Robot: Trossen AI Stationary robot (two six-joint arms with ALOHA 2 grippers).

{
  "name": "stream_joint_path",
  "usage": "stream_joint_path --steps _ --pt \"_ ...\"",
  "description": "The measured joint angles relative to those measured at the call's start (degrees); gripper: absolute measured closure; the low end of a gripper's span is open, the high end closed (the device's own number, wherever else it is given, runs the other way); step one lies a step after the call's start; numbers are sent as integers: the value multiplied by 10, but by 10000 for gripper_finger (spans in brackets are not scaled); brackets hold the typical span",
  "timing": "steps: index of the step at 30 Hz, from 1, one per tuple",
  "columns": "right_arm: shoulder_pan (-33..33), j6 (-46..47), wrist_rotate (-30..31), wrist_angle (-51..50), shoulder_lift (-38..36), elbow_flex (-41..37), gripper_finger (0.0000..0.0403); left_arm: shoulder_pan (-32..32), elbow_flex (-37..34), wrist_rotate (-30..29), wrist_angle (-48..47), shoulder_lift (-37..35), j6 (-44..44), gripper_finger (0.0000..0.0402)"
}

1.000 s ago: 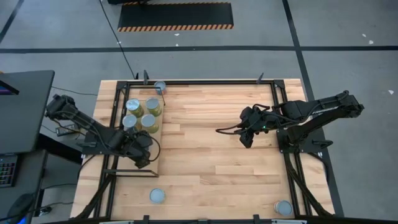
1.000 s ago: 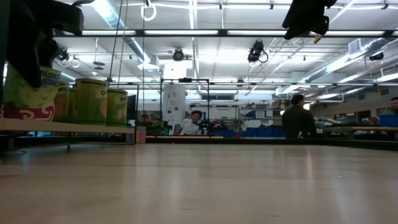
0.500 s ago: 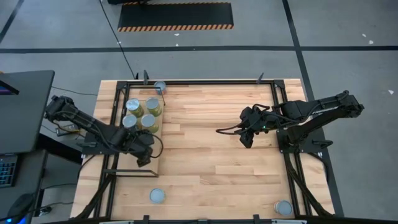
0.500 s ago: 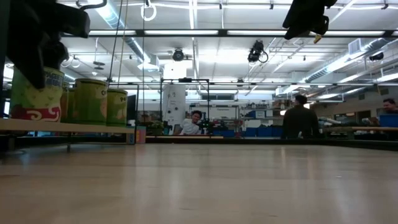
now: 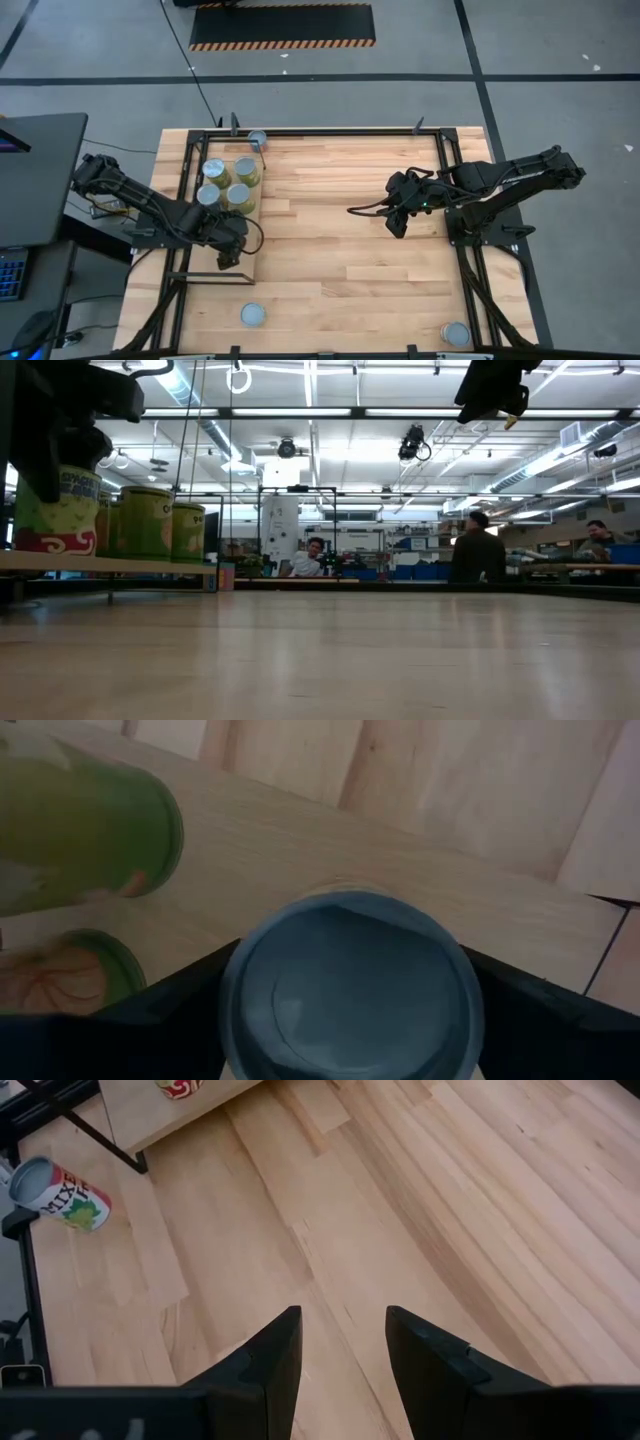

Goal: Pick and place cans onto a shelf
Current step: Put the canned spaghetti sauce on the shelf

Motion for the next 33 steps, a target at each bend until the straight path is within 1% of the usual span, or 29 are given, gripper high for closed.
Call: stream_joint_path --steps 4,6,14,19,27,33 --pt "0 0 2 0 0 0 249 0 0 -5 1 0 22 106" --pt "0 0 2 0 0 0 249 0 0 -5 1 -1 28 114" --pt "0 0 2 0 0 0 249 3 9 -10 -3 0 34 107" --pt "0 0 2 0 0 0 249 26 42 -28 -1 0 75 109" --pt "0 0 2 0 0 0 249 65 43 -24 -4 0 98 110" --pt "0 0 2 0 0 0 249 74 43 -24 -19 0 104 110"
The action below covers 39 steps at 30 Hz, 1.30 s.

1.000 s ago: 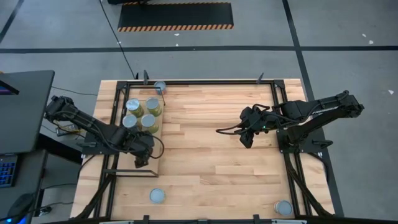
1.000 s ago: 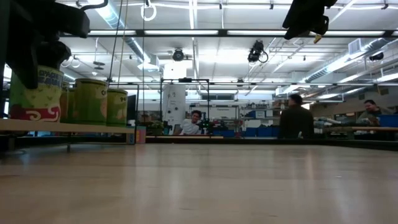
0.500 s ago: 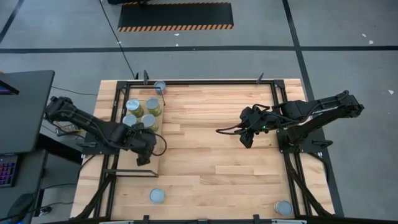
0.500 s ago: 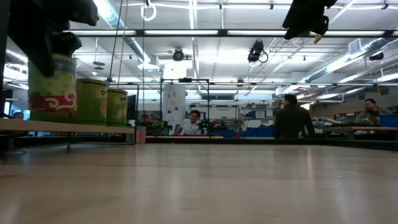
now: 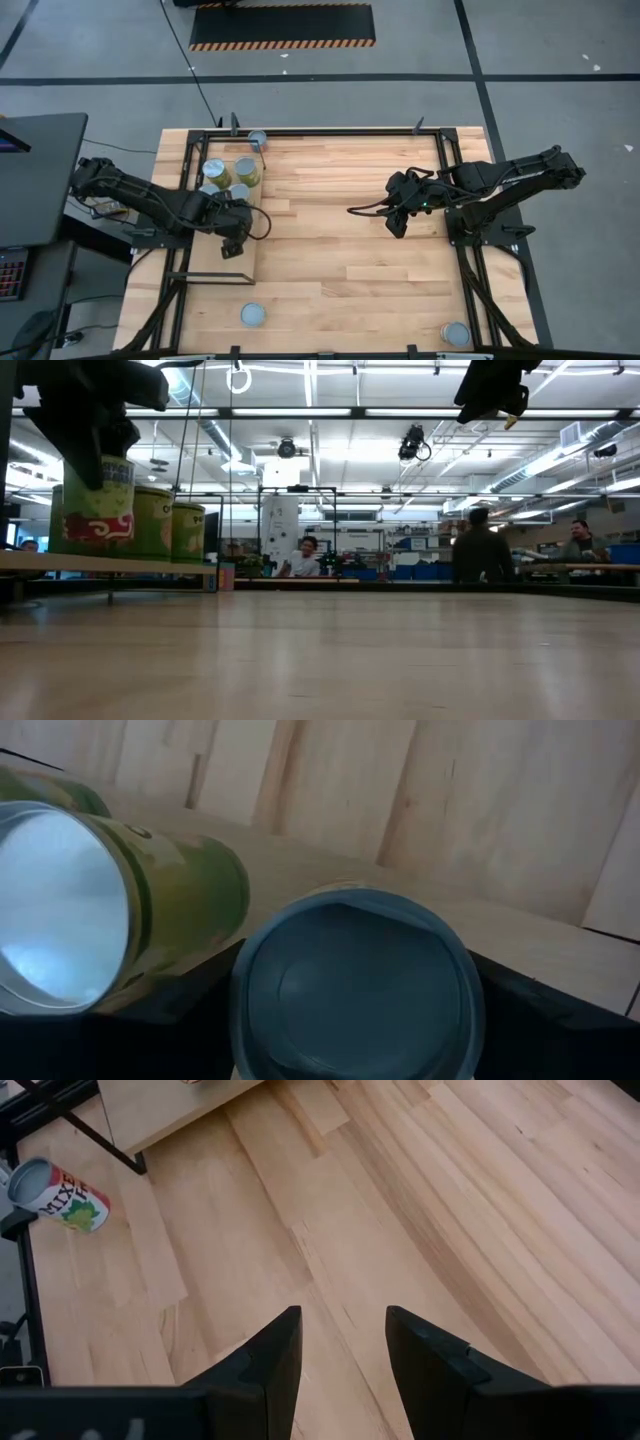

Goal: Pick and place cans onto a shelf
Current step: Put the canned spaghetti sauce on the shelf

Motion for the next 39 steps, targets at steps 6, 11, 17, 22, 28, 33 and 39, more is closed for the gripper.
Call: stream_joint_path --steps 6,11,17,22,28,33,39 --pt "0 0 0 0 0 0 249 0 0 1 0 0 1 110" --pt "0 0 0 0 0 0 249 0 0 0 -1 0 1 110" --pt "0 0 0 0 0 0 249 0 -12 -3 -4 0 0 110" --pt "0 0 0 0 0 0 249 0 -12 -4 -2 0 -5 110" --pt "0 -2 0 0 0 0 249 0 -12 -4 -2 0 -4 110" --pt "0 -5 0 0 0 0 249 0 -12 -5 -2 0 7 110" --pt "0 -5 0 0 0 0 249 0 -12 -11 -2 2 10 110"
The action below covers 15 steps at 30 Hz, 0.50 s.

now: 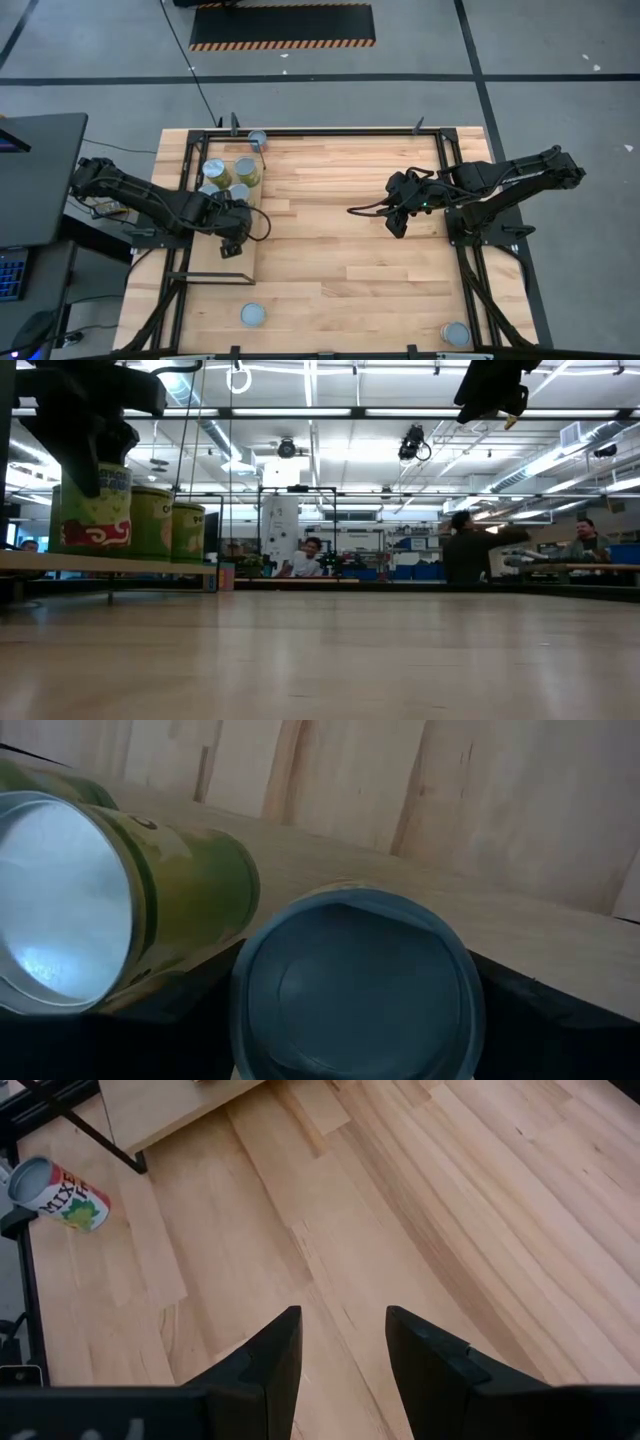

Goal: Pick and place cans onto a shelf
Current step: Put the canned spaghetti sauce on the shelf

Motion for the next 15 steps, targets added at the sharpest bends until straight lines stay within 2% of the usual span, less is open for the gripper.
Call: stream_joint_path --steps 15 --pt "0 -6 0 4 0 0 249 6 0 -5 2 33 4 110"
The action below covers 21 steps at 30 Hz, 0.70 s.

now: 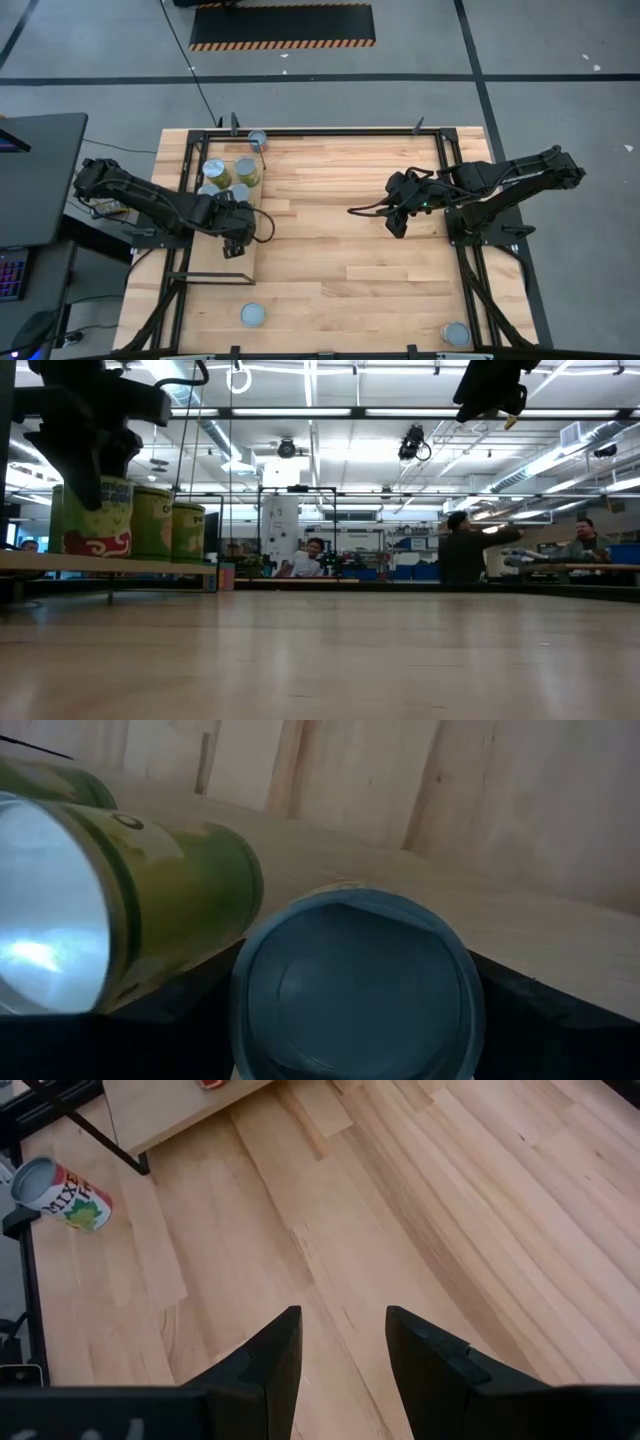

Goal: Pick and place cans onto a shelf
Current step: Put the canned spaghetti sauce on the shelf

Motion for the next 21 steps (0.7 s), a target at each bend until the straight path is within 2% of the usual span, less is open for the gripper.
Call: stream_joint_path --steps 8,21 --pt "0 0 0 1 0 0 249 25 0 1 0 0 -4 91" --pt "0 0 0 1 0 0 249 39 0 9 4 -1 -3 87"
